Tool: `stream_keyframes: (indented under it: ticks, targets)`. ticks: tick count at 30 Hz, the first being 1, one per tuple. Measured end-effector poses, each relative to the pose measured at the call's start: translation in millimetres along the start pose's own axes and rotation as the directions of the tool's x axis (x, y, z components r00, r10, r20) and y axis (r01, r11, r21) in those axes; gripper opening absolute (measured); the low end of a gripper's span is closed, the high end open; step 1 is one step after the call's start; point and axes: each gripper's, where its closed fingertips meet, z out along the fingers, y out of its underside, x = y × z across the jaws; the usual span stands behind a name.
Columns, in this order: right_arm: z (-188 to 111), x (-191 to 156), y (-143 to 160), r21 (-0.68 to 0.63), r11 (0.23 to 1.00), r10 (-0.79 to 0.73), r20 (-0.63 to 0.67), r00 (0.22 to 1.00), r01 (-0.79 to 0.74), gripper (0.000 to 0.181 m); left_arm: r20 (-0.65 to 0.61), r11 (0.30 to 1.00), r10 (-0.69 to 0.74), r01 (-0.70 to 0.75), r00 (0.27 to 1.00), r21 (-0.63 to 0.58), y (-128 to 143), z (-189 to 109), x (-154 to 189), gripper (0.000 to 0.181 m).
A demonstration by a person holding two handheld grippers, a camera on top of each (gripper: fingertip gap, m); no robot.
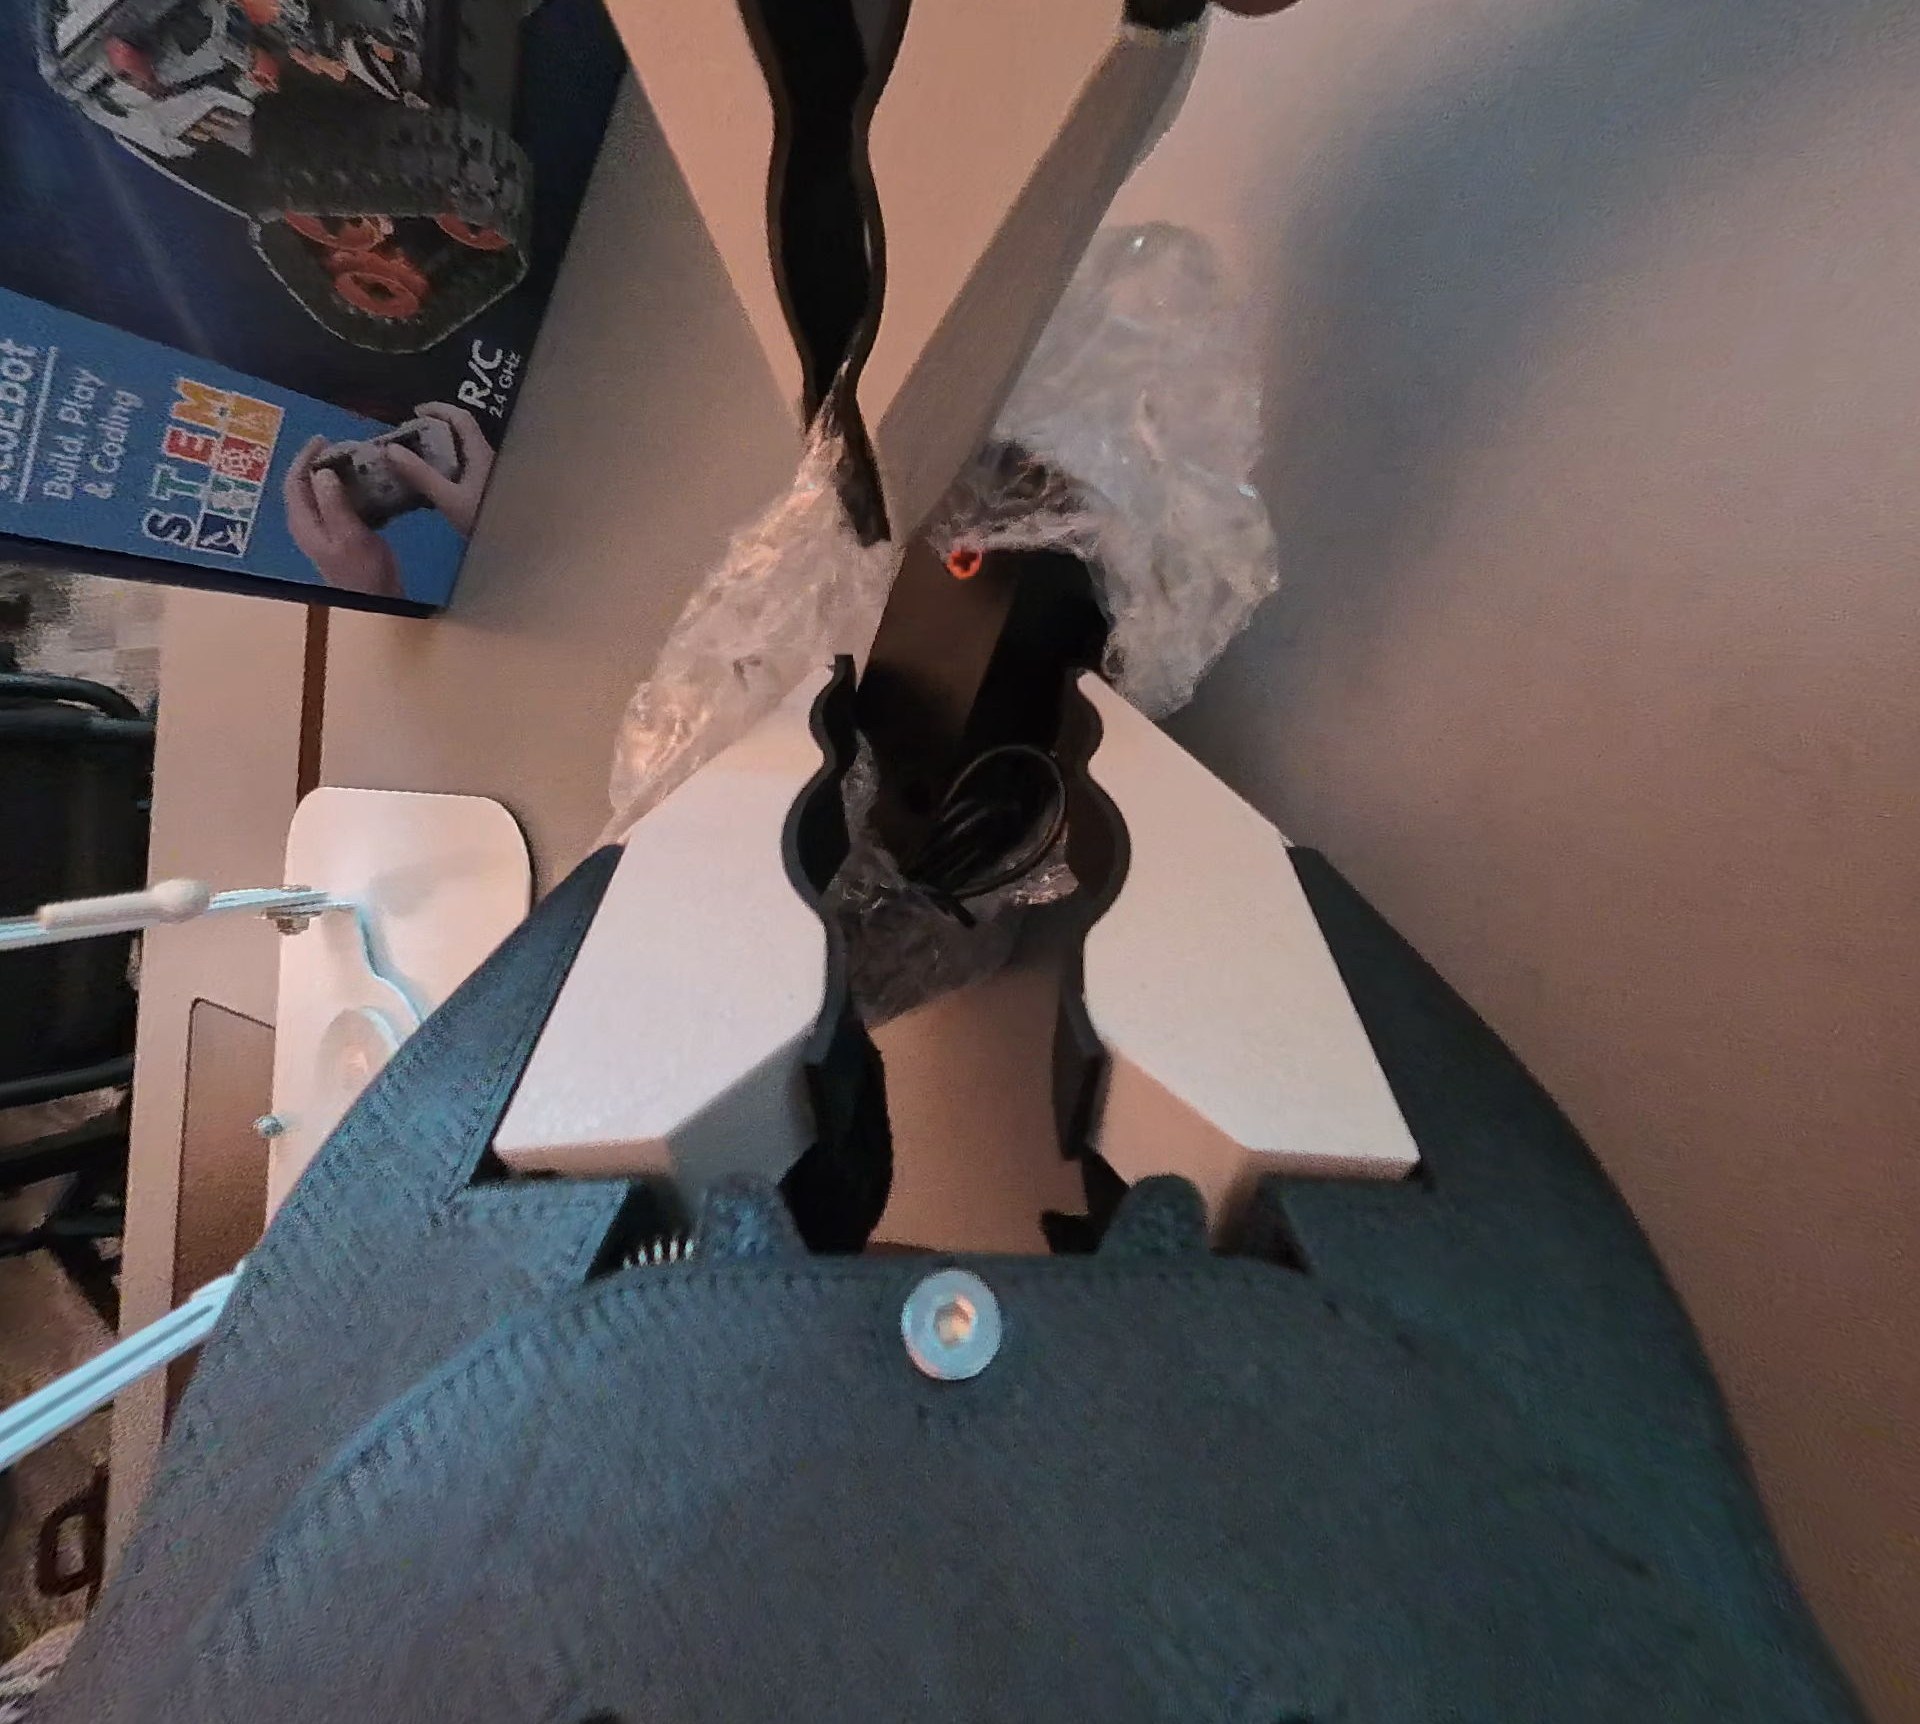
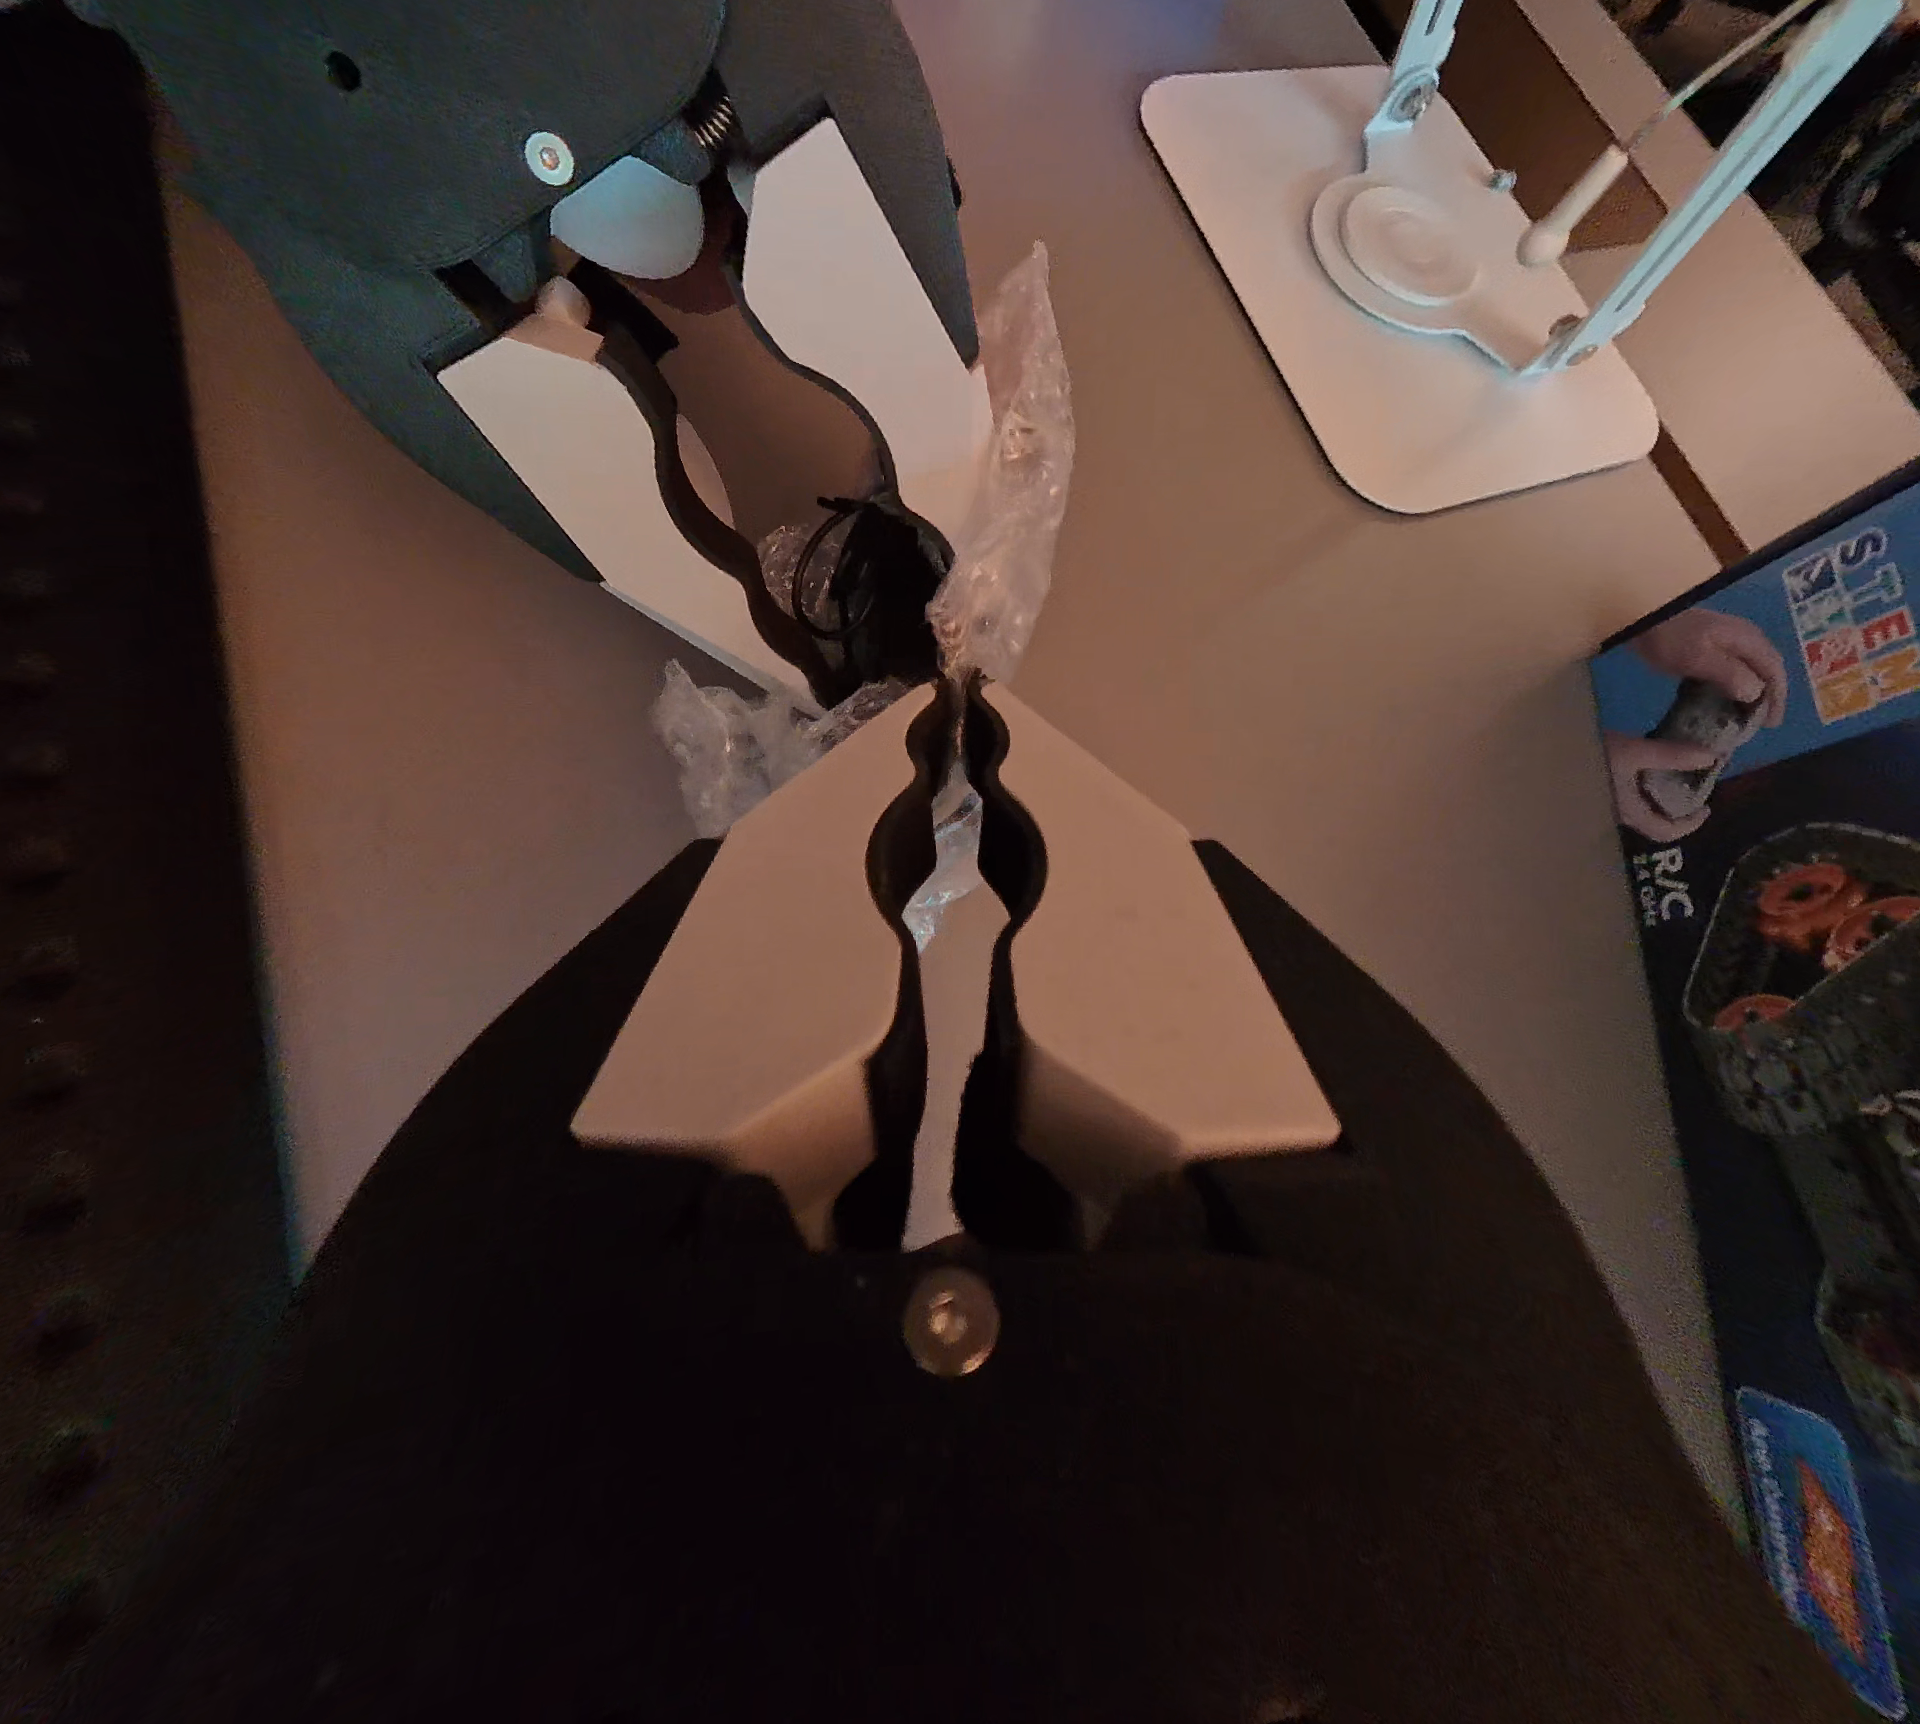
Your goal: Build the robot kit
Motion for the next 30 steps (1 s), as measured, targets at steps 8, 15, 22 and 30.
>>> stream_keyframes:
  ticks: [8,15,22,30]
  targets:
    - [0.5,11.2,42.5,-0.138,0.966,0.221,0.009,0.975,-0.217,0.000,0.006,1.000,0.006,-0.006,1.000,-0.010,-1.0,1.8,1.5,0.036]
    - [18.0,3.8,67.8,-0.285,0.953,0.098,-0.024,0.995,-0.100,0.000,0.015,1.000,-0.016,0.016,1.000,-0.006,-1.8,1.1,3.4,0.035]
    - [28.4,5.1,77.0,-0.303,0.953,-0.004,-0.062,0.998,-0.015,0.000,-0.047,0.995,0.071,-0.075,0.996,-0.072,-9.0,1.1,-0.1,0.032]
    - [30.5,-2.3,66.3,-0.243,0.965,-0.108,-0.042,0.993,0.095,0.000,-0.275,0.993,0.060,-0.084,0.960,-0.079,-18.1,4.4,15.4,0.035]
